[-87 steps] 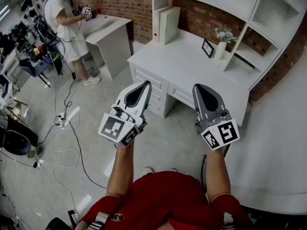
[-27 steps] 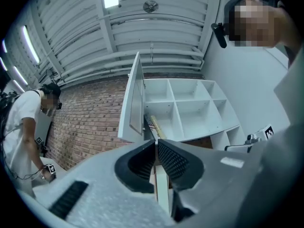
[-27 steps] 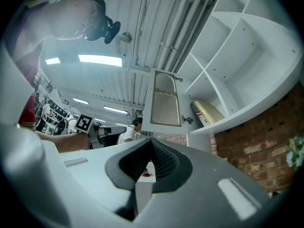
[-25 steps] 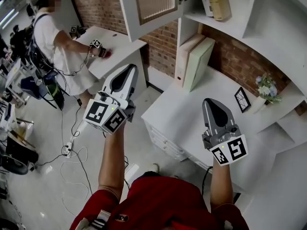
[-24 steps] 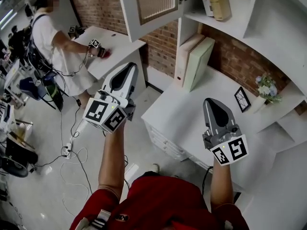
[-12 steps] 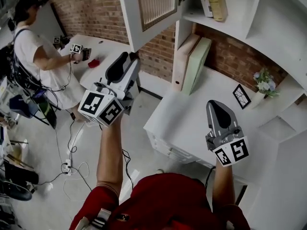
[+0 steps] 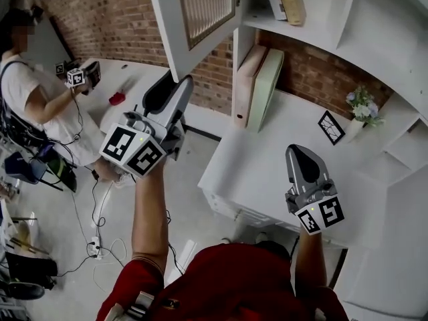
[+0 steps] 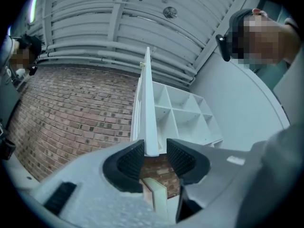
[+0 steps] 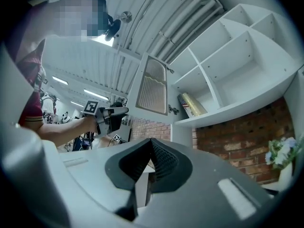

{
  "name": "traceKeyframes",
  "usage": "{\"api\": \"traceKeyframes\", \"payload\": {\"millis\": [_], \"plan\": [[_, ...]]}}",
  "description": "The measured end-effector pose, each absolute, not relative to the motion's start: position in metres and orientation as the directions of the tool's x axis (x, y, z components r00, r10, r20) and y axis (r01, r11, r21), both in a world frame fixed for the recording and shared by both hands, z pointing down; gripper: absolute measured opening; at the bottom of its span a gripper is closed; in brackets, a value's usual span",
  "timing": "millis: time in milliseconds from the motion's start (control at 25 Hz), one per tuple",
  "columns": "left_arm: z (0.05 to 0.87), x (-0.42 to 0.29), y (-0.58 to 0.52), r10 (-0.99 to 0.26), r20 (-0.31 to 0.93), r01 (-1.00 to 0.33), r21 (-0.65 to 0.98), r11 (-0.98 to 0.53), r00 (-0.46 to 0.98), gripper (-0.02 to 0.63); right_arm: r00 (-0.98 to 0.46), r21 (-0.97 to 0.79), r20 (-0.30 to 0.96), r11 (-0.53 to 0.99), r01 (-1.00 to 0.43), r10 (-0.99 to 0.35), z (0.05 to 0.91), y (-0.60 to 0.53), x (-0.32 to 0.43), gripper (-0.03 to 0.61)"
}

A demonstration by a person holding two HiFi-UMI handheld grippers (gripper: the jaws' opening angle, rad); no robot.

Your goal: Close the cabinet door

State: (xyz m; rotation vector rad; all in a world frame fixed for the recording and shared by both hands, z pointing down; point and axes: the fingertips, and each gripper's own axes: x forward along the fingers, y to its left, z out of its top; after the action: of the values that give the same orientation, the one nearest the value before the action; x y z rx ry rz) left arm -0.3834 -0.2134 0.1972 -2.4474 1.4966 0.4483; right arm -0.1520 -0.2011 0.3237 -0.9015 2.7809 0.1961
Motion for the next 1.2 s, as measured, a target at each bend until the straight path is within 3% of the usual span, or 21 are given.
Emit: {"api": "traceKeyframes", "payload": {"millis": [200, 360, 1200], "plan": [[0.195, -0.383, -0.217, -0.844, -0.393, -0.92, -0.013, -0.391, 0.365, 0.094, -0.789, 0.059, -0.229, 0.8, -0.597, -0.571, 0.322, -0.212, -0.14, 0.014], [0.195, -0.364, -0.216, -0.85, -0.391, -0.925, -0.015, -0.379, 0.354, 0.089, -0.786, 0.047, -0.224, 0.799, -0.599, -0.576, 0.325, -0.222, -0.125, 0.014], [0.195, -0.212, -0.248, -0.816, -0.326, -0.877, -0.116, -0.467, 0.477, 0.152, -0.725, 0.019, -0.233, 0.743, -0.669, -0.648, 0.334, -0.242, -0.031, 0.013]]}}
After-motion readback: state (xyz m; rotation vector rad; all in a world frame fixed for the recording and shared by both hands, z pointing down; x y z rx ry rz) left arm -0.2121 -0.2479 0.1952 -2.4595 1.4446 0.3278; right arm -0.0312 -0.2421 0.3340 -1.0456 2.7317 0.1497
